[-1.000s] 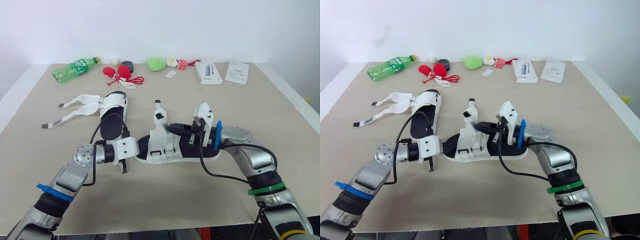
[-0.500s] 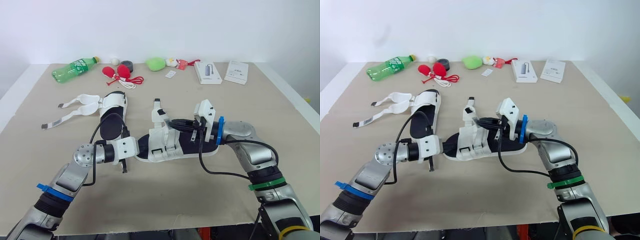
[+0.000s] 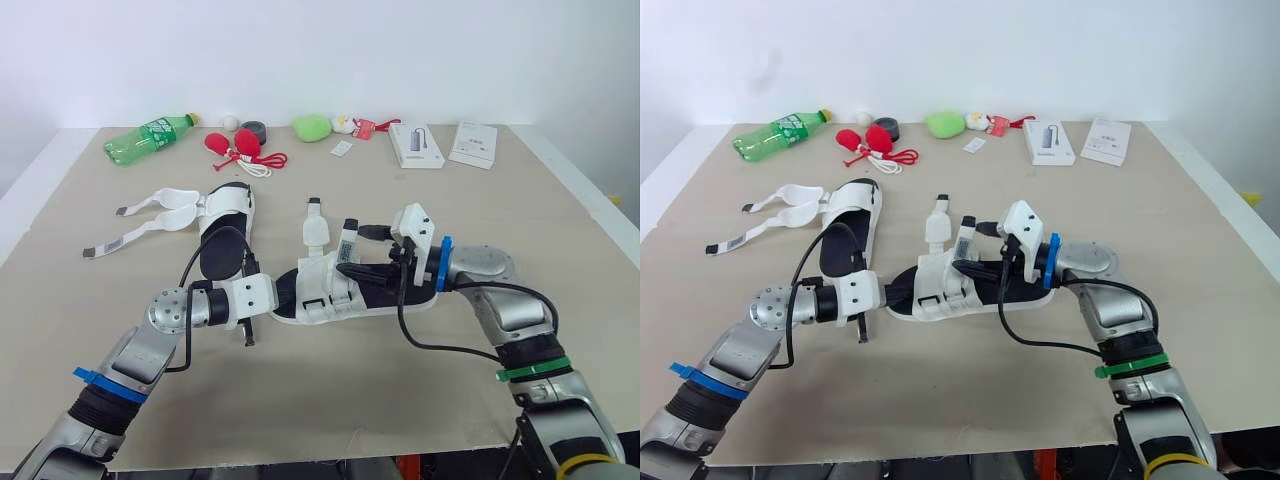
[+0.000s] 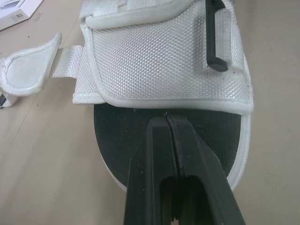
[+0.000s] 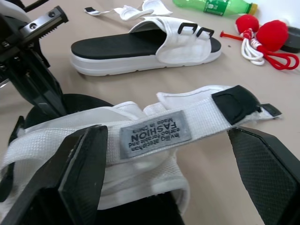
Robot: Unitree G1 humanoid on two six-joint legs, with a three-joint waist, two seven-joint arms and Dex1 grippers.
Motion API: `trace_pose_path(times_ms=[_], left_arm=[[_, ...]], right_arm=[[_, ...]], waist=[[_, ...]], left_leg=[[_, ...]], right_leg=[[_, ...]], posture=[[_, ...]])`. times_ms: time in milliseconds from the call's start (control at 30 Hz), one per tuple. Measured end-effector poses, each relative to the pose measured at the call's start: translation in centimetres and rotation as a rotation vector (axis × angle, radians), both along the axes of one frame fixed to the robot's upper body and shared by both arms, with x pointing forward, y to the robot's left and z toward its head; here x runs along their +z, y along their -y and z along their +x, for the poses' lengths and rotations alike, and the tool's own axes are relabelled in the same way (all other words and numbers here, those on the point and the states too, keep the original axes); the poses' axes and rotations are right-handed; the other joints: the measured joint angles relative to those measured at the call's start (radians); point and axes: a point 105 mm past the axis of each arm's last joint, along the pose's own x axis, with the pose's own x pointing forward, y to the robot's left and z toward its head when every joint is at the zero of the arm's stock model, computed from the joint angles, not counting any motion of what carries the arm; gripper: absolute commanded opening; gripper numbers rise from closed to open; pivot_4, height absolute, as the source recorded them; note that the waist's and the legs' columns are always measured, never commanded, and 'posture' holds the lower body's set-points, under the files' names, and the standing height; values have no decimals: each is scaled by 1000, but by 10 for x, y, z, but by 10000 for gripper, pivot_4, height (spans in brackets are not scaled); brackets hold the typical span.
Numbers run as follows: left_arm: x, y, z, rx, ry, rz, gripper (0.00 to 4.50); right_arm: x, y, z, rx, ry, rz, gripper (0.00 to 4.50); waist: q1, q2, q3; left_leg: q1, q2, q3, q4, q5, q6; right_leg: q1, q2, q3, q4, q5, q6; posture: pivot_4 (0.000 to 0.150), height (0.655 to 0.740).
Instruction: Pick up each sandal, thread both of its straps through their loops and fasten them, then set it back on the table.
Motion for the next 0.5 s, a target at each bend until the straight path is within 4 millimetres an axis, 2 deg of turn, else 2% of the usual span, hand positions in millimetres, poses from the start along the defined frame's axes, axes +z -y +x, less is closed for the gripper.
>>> trace_pose_path(times_ms=[67,167,233,267,433,500], left_arm=[[0,-1,0,3,-2,0,0],[-1,-1,1,7,-6,1,0],[-1,-1,1,7,-6,1,0],[-1,0,1,6,-6,-1,0],[-1,1,1,9,-2,-3,0],[-1,1,1,11,-3,-3,0]], right_arm=[[11,2,6,-10,27,12,44528],[38,1,12,4,82,37,37196],[52,-2,12,25,99,51,28869],[53,-4,11,41,88,52,23058],[45,-7,10,75,40,40,1541],[47,-10,9,98,27,43,148]], waist=[[0,0,0],[0,0,0],[0,0,0],[0,0,0],[1,1,0],[0,1,0]], left_leg=[[0,0,0,0,0,0],[0,0,0,0,0,0],[0,0,0,0,0,0],[0,0,0,0,0,0],[-1,0,0,0,0,0],[-1,0,0,0,0,0]], right_leg=[[0,0,0,0,0,0],[0,0,0,0,0,0],[0,0,0,0,0,0],[0,0,0,0,0,0],[0,0,0,0,0,1],[0,0,0,0,0,0]], posture=[[1500,7400],[1500,7400],[1500,7400],[1500,7400],[1500,7400],[1500,7400]])
